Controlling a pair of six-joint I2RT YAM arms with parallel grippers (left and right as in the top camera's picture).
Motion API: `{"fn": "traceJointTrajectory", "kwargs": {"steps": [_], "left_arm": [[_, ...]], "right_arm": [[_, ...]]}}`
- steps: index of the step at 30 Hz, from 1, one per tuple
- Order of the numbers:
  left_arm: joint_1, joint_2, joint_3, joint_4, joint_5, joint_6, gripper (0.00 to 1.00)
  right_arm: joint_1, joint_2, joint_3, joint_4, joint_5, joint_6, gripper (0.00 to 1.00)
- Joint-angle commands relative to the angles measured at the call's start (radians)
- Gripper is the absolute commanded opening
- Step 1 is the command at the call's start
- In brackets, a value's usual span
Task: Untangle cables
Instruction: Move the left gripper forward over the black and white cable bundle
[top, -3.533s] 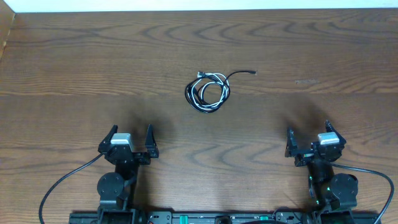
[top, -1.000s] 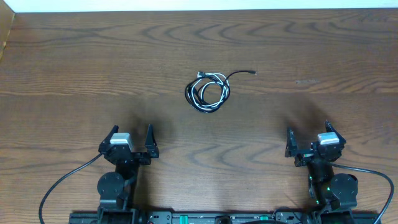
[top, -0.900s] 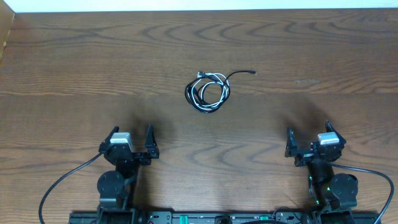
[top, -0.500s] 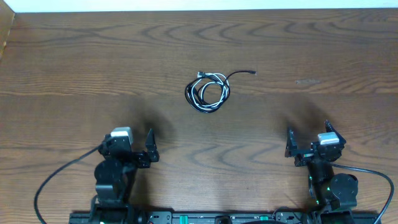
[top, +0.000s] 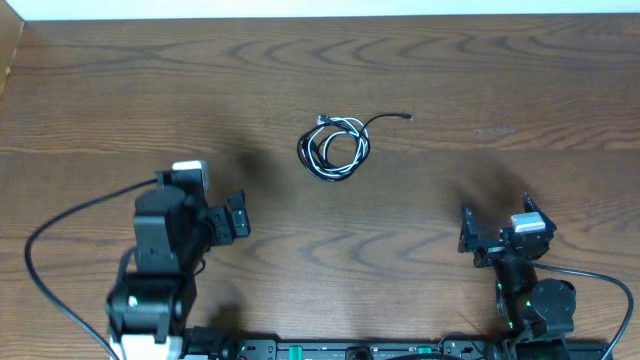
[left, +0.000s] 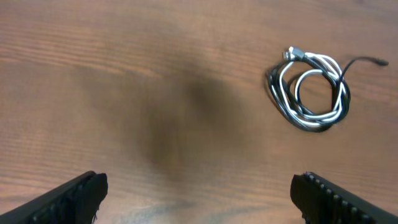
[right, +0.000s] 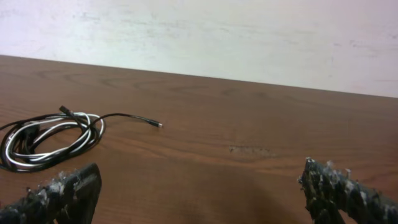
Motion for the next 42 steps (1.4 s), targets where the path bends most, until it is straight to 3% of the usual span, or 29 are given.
{"fn": "traceJointTrajectory", "kwargs": {"steps": [1, 7, 17, 31, 37, 42], "left_arm": [[0.003, 0.097, 0.144, -0.103, 0.026, -0.006, 0.99], [0.003, 0.171, 0.254, -0.269, 0.05, -0.005, 0.99], [0.003, 0.172, 0.253, -0.282, 0.05, -0.005, 0.98], [0.003, 0.18, 0.253, -0.187, 0.058, -0.024, 0.98], [0.002, 0.259, 0.253, -0.162, 0.124, -0.031, 0.98], [-0.043, 0.362, 0.253, -0.039, 0.14, -0.02, 0.98]], "right_arm": [[0.011, -0.005, -0.001, -0.005, -0.005, -0.01, 0.99], [0.011, -0.005, -0.001, -0.005, -0.005, -0.009, 0.99], [0.011, -0.005, -0.001, -0.005, -0.005, -0.01, 0.99], [0.011, -0.005, -0.001, -0.005, -0.005, -0.01, 0.99], [0.011, -0.005, -0.001, -0.005, -0.005, -0.01, 0.99], [0.011, -0.005, -0.001, -0.005, -0.005, -0.01, 0.99]]}}
